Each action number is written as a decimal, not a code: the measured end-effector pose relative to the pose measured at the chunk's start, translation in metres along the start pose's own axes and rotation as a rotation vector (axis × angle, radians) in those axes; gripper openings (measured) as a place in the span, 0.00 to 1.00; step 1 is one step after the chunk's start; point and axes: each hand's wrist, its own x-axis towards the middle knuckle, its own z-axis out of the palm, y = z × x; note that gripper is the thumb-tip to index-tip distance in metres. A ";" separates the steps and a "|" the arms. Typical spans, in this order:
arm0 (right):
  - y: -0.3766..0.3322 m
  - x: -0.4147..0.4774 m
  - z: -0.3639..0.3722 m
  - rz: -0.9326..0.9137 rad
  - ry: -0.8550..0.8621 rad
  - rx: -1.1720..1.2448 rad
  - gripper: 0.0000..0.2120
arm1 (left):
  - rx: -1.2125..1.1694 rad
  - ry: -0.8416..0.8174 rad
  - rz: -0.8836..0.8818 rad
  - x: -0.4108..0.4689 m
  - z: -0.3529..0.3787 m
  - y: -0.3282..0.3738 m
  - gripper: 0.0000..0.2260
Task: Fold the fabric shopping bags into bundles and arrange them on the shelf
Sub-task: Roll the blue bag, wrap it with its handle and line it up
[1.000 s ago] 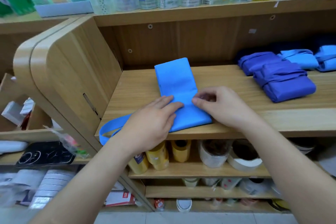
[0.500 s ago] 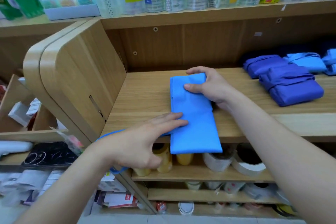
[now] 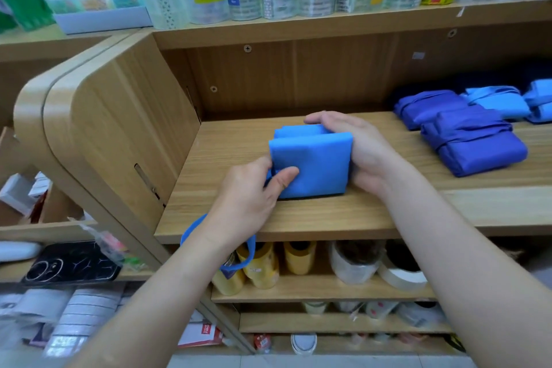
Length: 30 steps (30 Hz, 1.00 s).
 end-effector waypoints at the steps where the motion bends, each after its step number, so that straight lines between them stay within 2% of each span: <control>1: 0.000 -0.003 -0.001 0.009 -0.003 0.044 0.17 | 0.027 0.018 -0.018 0.002 0.000 0.003 0.15; 3: 0.001 -0.009 -0.002 0.011 -0.021 0.095 0.26 | 0.107 0.059 -0.027 0.005 0.001 0.006 0.14; 4: 0.003 -0.011 0.000 -0.015 -0.012 0.040 0.28 | 0.149 0.083 -0.023 0.005 0.002 0.008 0.13; 7: 0.012 -0.016 0.013 -0.195 0.173 -0.194 0.19 | 0.159 0.148 -0.031 0.006 0.003 0.011 0.15; 9: 0.016 -0.018 0.020 -0.356 0.256 -0.226 0.13 | 0.055 0.144 -0.086 0.007 0.002 0.010 0.16; 11: 0.019 -0.019 0.023 -0.476 0.265 -0.216 0.10 | -0.047 0.062 -0.082 0.011 0.000 0.008 0.21; 14: 0.022 -0.021 0.029 -0.560 0.326 -0.180 0.09 | -0.207 -0.094 -0.037 0.015 0.002 0.005 0.31; 18: 0.023 -0.023 0.038 -0.560 0.526 -0.072 0.08 | -0.266 -0.027 0.057 0.007 0.012 0.015 0.23; 20: 0.021 -0.022 0.036 -0.568 0.586 -0.055 0.06 | -0.285 -0.027 0.049 0.002 0.018 0.020 0.20; 25: 0.020 -0.028 0.032 -0.586 0.578 -0.081 0.06 | -0.498 -0.122 0.000 -0.003 0.019 0.023 0.20; 27: 0.020 -0.031 0.032 -0.596 0.538 -0.111 0.07 | -0.533 -0.077 -0.040 -0.004 0.019 0.022 0.18; 30: 0.016 -0.036 0.025 -0.570 0.334 -0.255 0.10 | -0.550 0.016 -0.078 -0.004 0.020 0.019 0.17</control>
